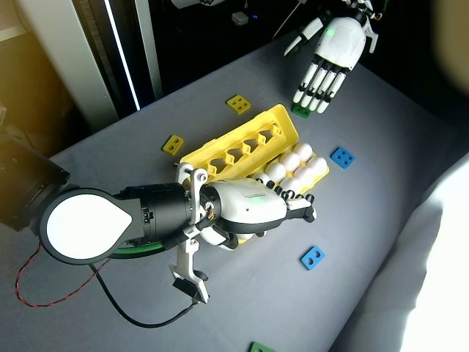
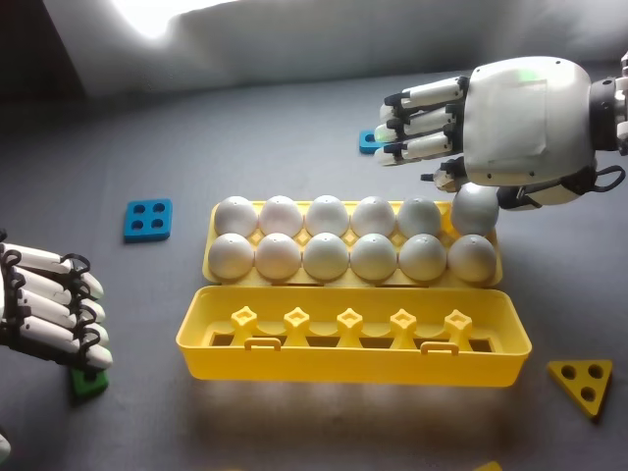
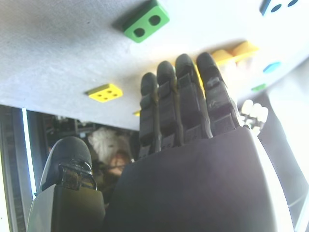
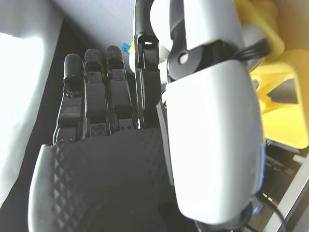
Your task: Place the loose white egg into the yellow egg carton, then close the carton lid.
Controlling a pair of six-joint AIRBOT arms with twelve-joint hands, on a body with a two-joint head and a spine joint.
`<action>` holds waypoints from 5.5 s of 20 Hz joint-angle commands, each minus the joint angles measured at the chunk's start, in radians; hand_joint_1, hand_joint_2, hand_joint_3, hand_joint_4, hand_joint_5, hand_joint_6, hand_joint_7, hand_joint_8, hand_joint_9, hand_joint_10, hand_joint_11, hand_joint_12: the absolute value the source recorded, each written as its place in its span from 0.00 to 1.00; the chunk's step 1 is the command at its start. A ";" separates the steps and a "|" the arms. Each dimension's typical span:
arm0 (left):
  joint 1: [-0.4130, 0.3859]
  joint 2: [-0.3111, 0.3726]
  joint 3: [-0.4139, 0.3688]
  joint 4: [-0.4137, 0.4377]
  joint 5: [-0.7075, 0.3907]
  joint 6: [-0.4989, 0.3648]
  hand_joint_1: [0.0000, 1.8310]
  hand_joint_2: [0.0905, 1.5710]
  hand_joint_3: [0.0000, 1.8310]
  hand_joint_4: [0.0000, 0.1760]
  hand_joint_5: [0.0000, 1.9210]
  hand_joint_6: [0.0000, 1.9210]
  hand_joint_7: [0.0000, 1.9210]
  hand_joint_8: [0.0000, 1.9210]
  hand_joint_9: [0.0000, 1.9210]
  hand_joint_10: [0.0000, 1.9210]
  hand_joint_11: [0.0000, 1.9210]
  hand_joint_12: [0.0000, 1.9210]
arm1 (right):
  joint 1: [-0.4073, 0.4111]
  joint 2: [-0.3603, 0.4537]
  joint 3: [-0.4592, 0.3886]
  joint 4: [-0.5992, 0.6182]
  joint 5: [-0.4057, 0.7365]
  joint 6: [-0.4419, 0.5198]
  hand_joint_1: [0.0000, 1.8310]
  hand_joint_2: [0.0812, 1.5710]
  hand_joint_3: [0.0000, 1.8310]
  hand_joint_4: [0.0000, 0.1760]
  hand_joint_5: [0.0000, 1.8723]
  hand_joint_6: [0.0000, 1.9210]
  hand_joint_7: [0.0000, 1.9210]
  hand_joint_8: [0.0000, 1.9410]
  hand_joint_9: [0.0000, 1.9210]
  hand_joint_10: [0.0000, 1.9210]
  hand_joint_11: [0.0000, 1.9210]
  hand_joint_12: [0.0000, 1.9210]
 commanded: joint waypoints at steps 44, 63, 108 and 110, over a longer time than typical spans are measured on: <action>0.000 0.019 0.012 -0.057 -0.046 -0.001 0.00 0.74 0.00 0.00 0.19 0.00 0.18 0.00 0.15 0.00 0.00 0.25 | 0.014 0.013 -0.023 0.063 0.051 -0.070 0.64 0.66 0.00 0.00 0.58 0.40 0.15 0.00 0.10 0.00 0.00 0.24; 0.000 0.019 0.012 -0.057 -0.046 -0.001 0.00 0.74 0.00 0.00 0.18 0.00 0.18 0.00 0.15 0.00 0.00 0.24 | 0.017 0.012 -0.023 0.063 0.051 -0.073 0.58 0.61 0.00 0.00 0.52 0.02 0.25 0.00 0.10 0.00 0.00 0.27; -0.008 0.009 -0.028 -0.068 -0.108 -0.073 0.00 0.74 0.00 0.00 0.18 0.00 0.18 0.00 0.15 0.00 0.00 0.24 | 0.128 0.140 -0.089 0.085 -0.023 0.223 0.42 0.56 0.00 0.35 0.17 0.00 0.06 0.00 0.02 0.00 0.00 0.09; -0.008 0.009 -0.040 -0.067 -0.108 -0.073 0.00 0.74 0.00 0.00 0.18 0.00 0.18 0.00 0.15 0.00 0.00 0.24 | 0.146 0.170 -0.131 0.056 -0.047 0.317 0.45 0.54 0.00 0.16 0.18 0.00 0.07 0.00 0.04 0.00 0.00 0.13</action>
